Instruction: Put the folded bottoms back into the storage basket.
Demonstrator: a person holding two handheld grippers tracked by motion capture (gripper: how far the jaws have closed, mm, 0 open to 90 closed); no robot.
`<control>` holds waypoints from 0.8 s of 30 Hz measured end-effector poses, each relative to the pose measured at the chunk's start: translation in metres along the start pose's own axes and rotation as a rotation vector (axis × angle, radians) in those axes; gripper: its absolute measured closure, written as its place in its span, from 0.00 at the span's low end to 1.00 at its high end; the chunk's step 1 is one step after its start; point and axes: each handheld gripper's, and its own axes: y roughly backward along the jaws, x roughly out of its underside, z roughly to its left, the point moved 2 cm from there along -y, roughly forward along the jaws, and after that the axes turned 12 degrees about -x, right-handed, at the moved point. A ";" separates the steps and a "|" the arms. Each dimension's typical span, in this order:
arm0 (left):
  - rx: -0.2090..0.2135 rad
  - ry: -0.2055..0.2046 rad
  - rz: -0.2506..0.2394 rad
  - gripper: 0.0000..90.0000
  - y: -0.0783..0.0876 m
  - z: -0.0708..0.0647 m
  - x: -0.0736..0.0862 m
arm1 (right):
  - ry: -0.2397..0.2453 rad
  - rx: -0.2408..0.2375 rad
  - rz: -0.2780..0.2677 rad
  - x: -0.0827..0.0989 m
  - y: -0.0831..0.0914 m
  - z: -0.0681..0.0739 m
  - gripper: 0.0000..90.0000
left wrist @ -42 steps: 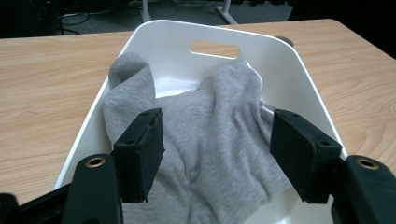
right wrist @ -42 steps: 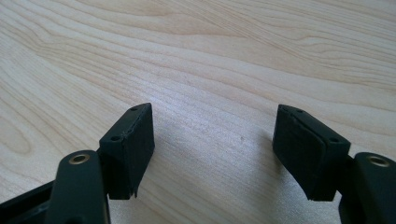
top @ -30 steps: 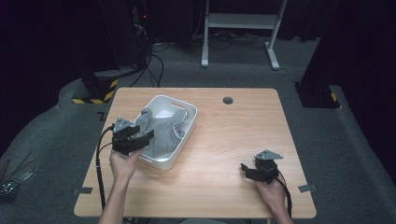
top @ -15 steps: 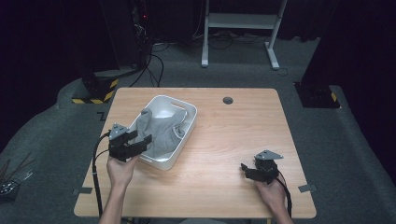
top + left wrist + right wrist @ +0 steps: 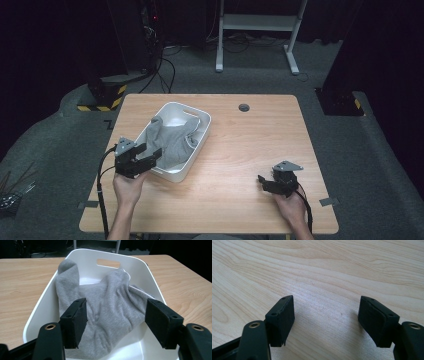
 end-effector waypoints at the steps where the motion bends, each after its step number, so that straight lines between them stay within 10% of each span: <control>1: -0.001 -0.002 -0.002 0.38 0.001 0.000 0.001 | 0.000 0.000 0.000 0.000 0.000 0.000 0.33; 24: -0.015 -0.004 -0.008 0.37 0.016 -0.002 0.024 | 0.000 0.000 0.000 0.000 0.000 0.000 0.33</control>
